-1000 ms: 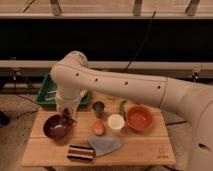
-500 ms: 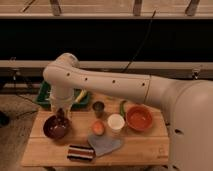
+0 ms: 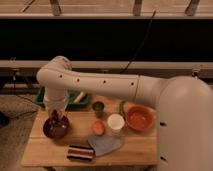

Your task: Place grapes in purple bowl

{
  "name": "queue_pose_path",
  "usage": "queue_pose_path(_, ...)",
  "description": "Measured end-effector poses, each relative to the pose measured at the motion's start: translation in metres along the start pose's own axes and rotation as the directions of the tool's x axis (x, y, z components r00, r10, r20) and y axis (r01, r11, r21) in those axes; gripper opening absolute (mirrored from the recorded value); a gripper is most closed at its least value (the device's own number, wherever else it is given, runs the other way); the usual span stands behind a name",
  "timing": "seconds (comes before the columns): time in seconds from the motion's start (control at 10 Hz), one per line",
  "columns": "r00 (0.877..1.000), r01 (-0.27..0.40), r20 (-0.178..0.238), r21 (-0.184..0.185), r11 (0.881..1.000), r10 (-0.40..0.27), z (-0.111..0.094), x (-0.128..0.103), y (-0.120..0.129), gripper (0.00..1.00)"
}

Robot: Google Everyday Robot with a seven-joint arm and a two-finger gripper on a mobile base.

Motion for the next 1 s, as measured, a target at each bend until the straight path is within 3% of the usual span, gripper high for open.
queue_pose_path(0.3, 1.0, 0.011, 0.0, 0.002, 1.0, -0.011, 0.012, -0.003, -0.007, 0.63)
queue_pose_path(0.5, 1.0, 0.015, 0.0, 0.008, 1.0, -0.015, 0.018, -0.004, -0.009, 0.79)
queue_pose_path(1.0, 1.0, 0.014, -0.001, 0.008, 1.0, -0.014, 0.018, -0.004, -0.009, 0.79)
